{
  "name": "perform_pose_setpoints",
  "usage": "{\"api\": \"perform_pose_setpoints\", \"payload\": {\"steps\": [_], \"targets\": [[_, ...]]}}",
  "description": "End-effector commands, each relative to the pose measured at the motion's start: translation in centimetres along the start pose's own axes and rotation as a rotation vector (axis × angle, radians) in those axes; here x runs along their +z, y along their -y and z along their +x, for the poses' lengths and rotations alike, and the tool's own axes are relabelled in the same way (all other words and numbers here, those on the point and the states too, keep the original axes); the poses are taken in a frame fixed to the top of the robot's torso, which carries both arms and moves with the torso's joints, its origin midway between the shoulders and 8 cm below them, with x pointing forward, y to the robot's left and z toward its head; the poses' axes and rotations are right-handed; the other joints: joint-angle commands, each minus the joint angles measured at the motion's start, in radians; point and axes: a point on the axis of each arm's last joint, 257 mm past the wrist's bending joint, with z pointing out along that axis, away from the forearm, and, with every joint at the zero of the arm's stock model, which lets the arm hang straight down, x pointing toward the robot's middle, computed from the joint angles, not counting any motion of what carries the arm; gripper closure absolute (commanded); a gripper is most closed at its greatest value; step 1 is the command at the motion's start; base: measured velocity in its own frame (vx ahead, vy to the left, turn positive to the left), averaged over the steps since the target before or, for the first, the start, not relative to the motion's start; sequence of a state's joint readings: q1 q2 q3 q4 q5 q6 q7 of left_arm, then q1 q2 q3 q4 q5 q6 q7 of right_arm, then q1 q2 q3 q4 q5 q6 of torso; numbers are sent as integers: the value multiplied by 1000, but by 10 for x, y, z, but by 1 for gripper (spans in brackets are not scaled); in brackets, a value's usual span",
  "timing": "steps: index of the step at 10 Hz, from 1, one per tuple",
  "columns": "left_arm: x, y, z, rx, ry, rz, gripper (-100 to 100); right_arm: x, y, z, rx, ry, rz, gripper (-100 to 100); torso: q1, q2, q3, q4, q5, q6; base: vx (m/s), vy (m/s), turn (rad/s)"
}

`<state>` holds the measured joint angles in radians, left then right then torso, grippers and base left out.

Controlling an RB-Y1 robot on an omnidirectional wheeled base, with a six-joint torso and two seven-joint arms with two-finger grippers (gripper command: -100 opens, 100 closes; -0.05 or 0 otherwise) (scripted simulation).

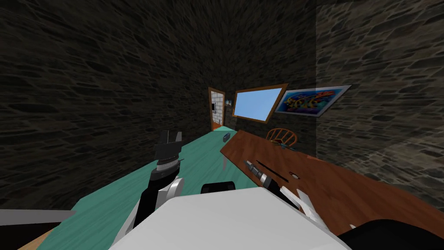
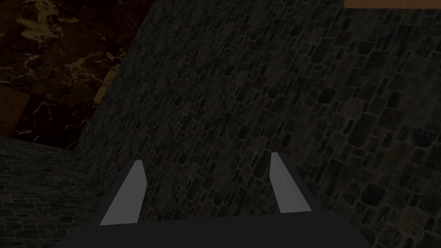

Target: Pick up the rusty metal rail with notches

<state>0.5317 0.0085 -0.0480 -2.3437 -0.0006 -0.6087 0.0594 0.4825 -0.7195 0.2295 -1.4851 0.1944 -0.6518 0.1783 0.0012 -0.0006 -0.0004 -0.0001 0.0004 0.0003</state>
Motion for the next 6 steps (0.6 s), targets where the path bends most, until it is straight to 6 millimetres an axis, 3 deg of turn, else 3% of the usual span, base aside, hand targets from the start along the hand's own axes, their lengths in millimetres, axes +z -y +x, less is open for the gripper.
{"api": "perform_pose_setpoints", "payload": {"steps": [1, 5, 6], "targets": [[0, 0, 0, 0, 0, 0, 0, -16, 22, 19, -42, -87, 42, -100, 0, 0, 0, 0, 0, 0, 27, 17, 409], [0, 0, 0, 0, 0, 0, 0, -56, 71, 40, -118, -226, 135, -100, -1, 0, 0, 0, 0, 1, 16, 8, 189], [0, 0, 0, 0, 0, 0, 0, -59, 75, 41, -117, -229, 143, -100, -1, 1, 0, 0, 0, 0, 8, -1, 127]]}}
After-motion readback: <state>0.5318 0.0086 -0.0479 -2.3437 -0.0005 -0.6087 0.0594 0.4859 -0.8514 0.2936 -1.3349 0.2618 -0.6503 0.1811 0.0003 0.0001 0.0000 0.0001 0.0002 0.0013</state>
